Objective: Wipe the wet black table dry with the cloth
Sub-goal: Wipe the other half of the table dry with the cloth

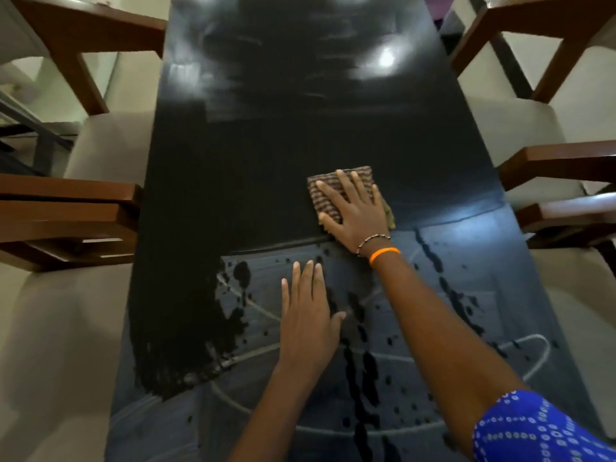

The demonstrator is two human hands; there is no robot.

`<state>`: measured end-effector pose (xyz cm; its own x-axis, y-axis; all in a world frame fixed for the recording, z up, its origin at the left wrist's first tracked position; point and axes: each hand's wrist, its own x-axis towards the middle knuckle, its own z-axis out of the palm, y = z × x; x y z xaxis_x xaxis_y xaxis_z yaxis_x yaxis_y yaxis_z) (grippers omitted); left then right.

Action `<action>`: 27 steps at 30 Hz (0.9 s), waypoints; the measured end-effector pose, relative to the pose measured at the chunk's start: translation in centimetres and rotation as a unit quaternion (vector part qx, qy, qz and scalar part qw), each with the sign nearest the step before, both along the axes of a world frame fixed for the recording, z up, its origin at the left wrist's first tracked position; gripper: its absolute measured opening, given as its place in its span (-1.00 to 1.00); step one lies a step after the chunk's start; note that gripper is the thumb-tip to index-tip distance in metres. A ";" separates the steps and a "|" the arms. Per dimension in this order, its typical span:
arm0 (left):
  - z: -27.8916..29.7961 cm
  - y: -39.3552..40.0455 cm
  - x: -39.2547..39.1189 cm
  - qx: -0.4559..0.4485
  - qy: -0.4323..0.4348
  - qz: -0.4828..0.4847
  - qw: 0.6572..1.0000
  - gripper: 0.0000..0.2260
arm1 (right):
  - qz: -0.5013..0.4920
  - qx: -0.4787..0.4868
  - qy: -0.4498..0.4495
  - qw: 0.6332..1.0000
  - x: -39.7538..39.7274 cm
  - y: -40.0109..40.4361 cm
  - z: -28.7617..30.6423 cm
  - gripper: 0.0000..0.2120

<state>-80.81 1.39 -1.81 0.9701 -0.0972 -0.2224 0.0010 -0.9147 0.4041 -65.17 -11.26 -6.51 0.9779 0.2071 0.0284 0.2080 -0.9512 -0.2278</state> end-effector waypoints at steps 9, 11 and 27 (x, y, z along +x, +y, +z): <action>-0.6 -4.5 -0.3 0.021 0.041 -0.016 0.999 -0.24 | -0.204 -0.018 0.008 0.979 -1.4 -18.3 0.6 -0.44; -0.6 -4.6 -0.3 0.022 0.034 -0.007 0.999 -0.24 | -0.227 -0.018 0.012 0.974 -2.2 -19.3 0.6 -0.44; -0.6 2.7 -3.2 -0.023 -0.014 0.082 0.996 -0.38 | -0.176 -0.002 0.022 0.984 -5.4 -0.9 -0.1 -0.41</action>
<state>-84.01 4.06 -2.39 0.9796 0.0528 -0.1940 0.1363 -0.8839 0.4474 -70.61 -12.13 -6.62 0.9895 -0.1438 -0.0153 -0.1435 -0.9637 -0.2252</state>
